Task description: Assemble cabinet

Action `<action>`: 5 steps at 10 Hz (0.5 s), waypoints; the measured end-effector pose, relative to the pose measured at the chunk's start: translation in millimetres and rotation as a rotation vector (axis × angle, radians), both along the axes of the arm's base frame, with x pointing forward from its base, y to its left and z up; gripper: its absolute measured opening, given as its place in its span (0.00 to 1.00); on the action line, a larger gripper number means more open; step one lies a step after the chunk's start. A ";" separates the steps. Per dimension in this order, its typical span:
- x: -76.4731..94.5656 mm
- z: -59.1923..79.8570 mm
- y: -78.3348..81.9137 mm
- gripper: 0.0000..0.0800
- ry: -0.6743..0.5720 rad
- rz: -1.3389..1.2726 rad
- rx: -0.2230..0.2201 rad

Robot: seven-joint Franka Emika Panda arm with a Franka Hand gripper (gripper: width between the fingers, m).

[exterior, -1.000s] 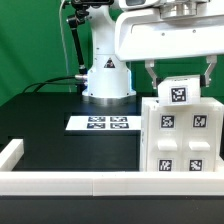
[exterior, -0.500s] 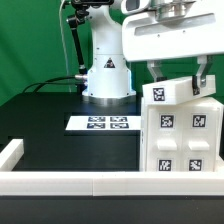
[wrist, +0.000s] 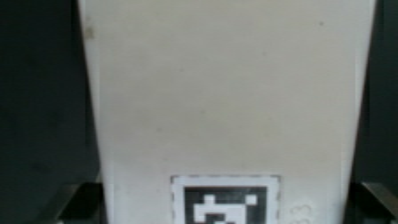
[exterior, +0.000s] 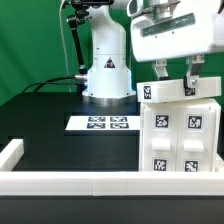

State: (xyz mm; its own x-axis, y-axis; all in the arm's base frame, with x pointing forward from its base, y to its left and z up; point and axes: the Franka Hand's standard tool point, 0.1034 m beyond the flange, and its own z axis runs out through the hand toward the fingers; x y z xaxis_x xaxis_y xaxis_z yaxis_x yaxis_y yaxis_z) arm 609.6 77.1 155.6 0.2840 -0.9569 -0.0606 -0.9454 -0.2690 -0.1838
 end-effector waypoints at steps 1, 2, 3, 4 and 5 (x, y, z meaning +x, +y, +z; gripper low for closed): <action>-0.3 -0.1 0.4 0.70 0.011 -0.085 0.032; -0.4 -0.2 0.9 0.70 0.020 -0.167 0.064; -0.4 -0.4 1.4 0.70 0.036 -0.313 0.118; -0.5 -0.7 2.3 0.70 0.054 -0.427 0.150; -0.6 -1.4 3.1 0.70 0.071 -0.526 0.175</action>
Offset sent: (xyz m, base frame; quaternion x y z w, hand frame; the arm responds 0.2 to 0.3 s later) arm -0.0086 0.0054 -0.0059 -0.0217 -0.0293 0.3040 0.9520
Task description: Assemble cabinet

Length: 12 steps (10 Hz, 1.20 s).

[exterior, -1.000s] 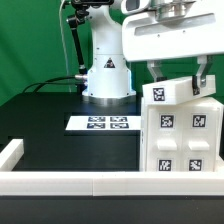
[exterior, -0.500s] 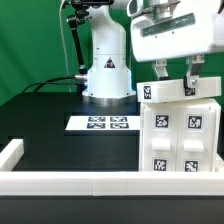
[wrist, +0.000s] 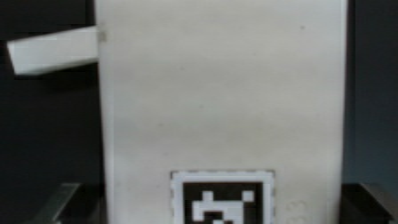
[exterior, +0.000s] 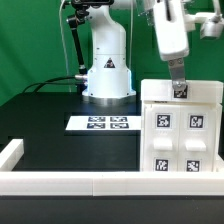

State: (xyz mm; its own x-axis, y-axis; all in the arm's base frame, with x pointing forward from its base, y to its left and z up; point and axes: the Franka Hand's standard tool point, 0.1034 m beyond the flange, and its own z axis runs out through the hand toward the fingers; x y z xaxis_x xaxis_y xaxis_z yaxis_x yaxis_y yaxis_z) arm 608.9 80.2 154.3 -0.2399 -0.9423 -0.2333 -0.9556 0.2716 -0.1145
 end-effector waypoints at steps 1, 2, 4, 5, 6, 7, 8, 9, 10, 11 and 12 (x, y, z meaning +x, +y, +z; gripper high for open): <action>-0.1 -0.5 0.2 0.70 0.015 -0.075 0.023; 0.0 -0.6 1.3 0.70 0.028 -0.145 0.044; 0.8 -0.6 1.3 0.70 0.035 -0.201 0.062; 0.9 -0.5 1.9 0.70 0.042 -0.242 0.071; 0.8 -0.8 2.3 0.82 0.042 -0.238 0.071; 0.7 -0.7 2.9 0.94 0.039 -0.223 0.068; 1.6 4.3 5.5 0.94 0.023 -0.178 0.064; 3.4 12.8 7.7 0.99 0.002 -0.143 0.067; 5.3 19.7 8.6 1.00 -0.014 -0.124 0.073; 6.4 23.6 10.2 1.00 -0.021 -0.128 0.083; 6.7 24.3 13.9 1.00 -0.020 -0.147 0.093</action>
Offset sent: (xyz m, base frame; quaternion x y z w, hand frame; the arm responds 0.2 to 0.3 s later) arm 0.0018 -0.0027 0.0007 0.0050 -0.0092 0.1278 0.9917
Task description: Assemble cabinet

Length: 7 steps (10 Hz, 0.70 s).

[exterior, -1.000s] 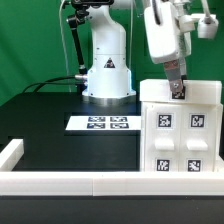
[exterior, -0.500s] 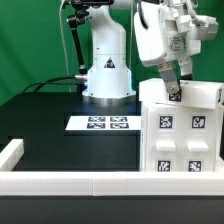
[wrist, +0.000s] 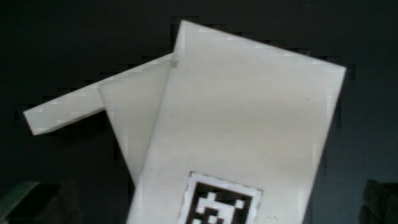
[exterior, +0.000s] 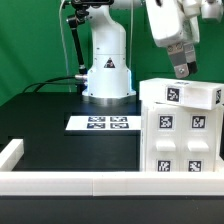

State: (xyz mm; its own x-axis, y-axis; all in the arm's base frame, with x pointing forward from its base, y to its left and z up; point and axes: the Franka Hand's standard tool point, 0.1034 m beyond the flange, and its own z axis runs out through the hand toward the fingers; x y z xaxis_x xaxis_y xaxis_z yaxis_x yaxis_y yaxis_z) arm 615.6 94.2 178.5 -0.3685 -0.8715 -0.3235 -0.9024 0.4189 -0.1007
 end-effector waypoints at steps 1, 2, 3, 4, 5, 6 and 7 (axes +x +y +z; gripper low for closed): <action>-0.3 -0.7 0.4 1.00 -0.004 0.022 -0.005; -0.6 -1.5 0.1 1.00 -0.005 0.035 -0.008; -1.8 -2.4 -0.5 1.00 -0.023 0.214 -0.051; -1.7 -0.4 1.8 1.00 -0.050 0.419 -0.100; -1.3 1.0 3.6 1.00 -0.078 0.572 -0.129; -1.9 2.1 5.8 1.00 -0.087 0.674 -0.143; -1.9 4.4 8.4 1.00 -0.103 0.767 -0.164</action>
Offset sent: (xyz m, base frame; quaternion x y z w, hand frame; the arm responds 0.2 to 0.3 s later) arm 0.0026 0.0080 0.0070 -0.0596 0.0346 -0.4519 0.8894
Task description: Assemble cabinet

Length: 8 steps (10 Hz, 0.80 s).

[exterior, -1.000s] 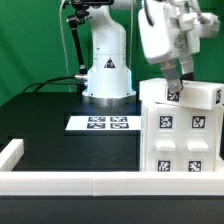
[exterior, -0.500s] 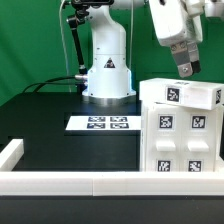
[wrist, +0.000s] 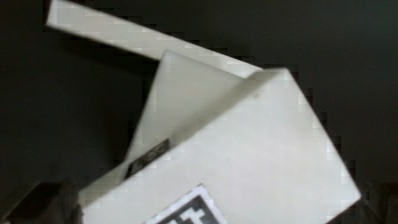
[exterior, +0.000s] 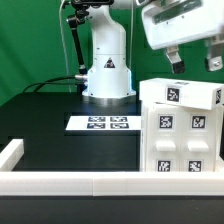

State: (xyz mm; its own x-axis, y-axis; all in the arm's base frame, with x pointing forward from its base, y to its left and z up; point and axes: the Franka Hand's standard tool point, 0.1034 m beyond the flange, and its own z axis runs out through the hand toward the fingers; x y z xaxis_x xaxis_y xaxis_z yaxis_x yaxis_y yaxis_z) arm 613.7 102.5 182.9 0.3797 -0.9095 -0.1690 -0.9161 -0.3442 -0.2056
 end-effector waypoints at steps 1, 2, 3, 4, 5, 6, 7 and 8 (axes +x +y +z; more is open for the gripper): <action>1.6 2.2 0.8 1.00 -0.028 0.004 -0.005; 0.9 1.0 -0.4 1.00 -0.049 0.105 -0.021; 0.9 0.7 -0.8 1.00 -0.063 0.165 -0.030; 0.9 0.5 -0.8 1.00 -0.072 0.205 -0.036; 0.8 0.4 -1.7 1.00 -0.095 0.313 -0.058; 0.3 -0.2 -3.3 1.00 -0.124 0.494 -0.113; -0.2 -0.6 -4.2 1.00 -0.141 0.631 -0.158; -0.2 -0.9 -6.0 1.00 -0.166 0.811 -0.203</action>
Offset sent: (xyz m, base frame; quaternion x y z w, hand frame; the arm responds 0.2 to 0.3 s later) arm 0.0000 0.0000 0.0000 0.0000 0.0000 -0.1296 0.9916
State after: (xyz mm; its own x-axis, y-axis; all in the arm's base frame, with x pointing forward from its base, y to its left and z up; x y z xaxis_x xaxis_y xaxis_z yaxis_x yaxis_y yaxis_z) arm 613.5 96.6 182.1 0.9321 -0.3526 0.0829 -0.3342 -0.9254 -0.1787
